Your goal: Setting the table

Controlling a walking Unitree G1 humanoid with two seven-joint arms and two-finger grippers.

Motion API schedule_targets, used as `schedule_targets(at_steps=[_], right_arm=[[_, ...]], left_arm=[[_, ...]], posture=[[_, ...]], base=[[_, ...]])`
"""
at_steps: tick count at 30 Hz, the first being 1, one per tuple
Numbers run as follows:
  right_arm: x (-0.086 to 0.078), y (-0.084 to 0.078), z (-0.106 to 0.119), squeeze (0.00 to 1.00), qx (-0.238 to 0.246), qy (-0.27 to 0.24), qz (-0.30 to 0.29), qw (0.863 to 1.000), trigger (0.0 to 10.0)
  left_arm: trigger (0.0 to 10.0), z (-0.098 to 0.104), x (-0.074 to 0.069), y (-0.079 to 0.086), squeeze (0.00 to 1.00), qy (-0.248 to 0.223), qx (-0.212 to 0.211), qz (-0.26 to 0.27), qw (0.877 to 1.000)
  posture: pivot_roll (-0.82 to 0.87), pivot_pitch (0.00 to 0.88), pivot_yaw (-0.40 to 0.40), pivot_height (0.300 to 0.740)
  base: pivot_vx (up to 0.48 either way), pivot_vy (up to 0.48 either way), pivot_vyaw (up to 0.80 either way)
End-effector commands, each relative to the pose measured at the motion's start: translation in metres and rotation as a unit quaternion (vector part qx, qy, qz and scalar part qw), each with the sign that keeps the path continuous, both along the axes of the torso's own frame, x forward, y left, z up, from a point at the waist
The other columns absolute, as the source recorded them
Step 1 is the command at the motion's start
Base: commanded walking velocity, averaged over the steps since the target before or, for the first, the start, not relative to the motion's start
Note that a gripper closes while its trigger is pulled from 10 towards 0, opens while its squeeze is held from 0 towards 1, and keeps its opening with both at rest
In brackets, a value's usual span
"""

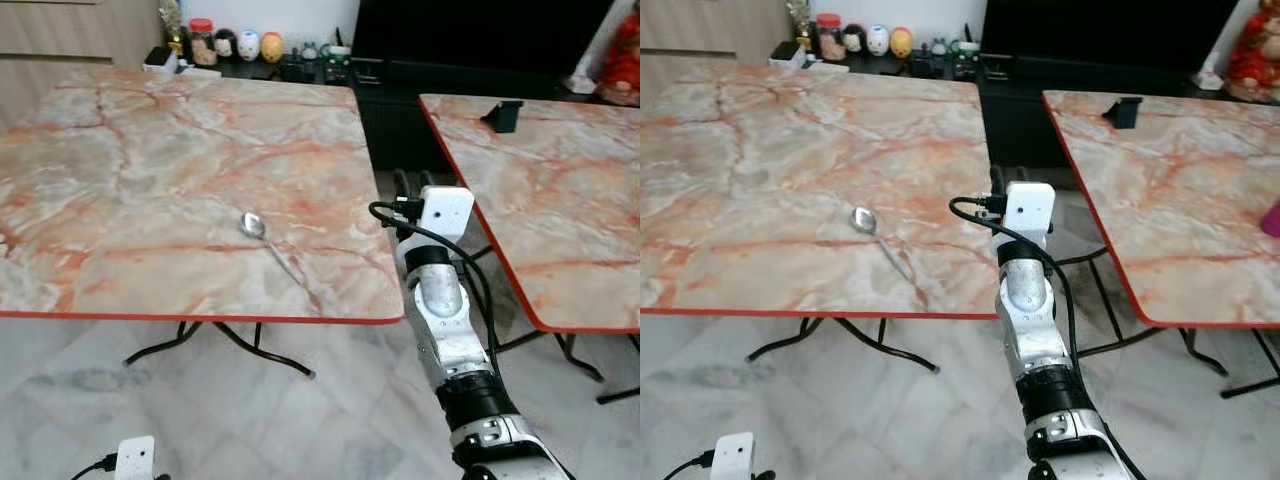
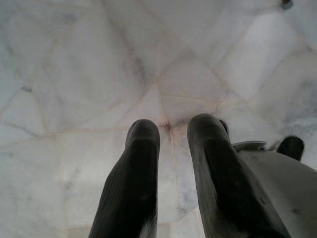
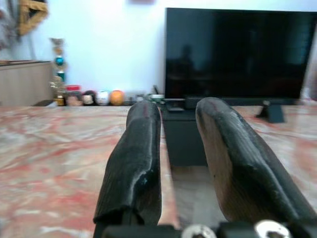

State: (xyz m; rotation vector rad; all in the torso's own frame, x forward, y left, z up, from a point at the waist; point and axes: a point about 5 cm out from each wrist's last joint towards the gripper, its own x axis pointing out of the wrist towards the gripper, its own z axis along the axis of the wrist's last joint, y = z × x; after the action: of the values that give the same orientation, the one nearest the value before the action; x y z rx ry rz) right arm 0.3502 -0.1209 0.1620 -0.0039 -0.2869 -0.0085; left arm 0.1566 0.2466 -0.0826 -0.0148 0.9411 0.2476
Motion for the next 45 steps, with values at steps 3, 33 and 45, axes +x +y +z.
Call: schedule_targets(at_steps=[3, 33, 45], right_arm=[[0.0, 0.0, -0.001, 0.0, 0.004, 0.005, -0.002, 1.0, 10.0], [0.001, 0.001, -0.002, 0.0, 0.004, 0.006, 0.001, 1.0, 10.0], [0.0, 0.003, -0.007, 0.0, -0.011, 0.016, 0.009, 1.0, 10.0]], left_arm=[[10.0, -0.002, -0.009, 0.005, 0.0, 0.014, 0.003, 0.004, 1.0], [10.0, -0.002, 0.006, -0.015, 0.0, -0.002, -0.001, -0.01, 1.0], [10.0, -0.001, 0.008, -0.015, 0.0, 0.0, -0.001, -0.01, 1.0]], posture=[[0.06, 0.0, -0.053, 0.74], [0.06, 0.0, -0.054, 0.74], [0.06, 0.0, -0.055, 0.74]], base=[[0.0, 0.345, 0.0], [0.0, 0.147, 0.0], [0.0, 0.0, 0.0]])
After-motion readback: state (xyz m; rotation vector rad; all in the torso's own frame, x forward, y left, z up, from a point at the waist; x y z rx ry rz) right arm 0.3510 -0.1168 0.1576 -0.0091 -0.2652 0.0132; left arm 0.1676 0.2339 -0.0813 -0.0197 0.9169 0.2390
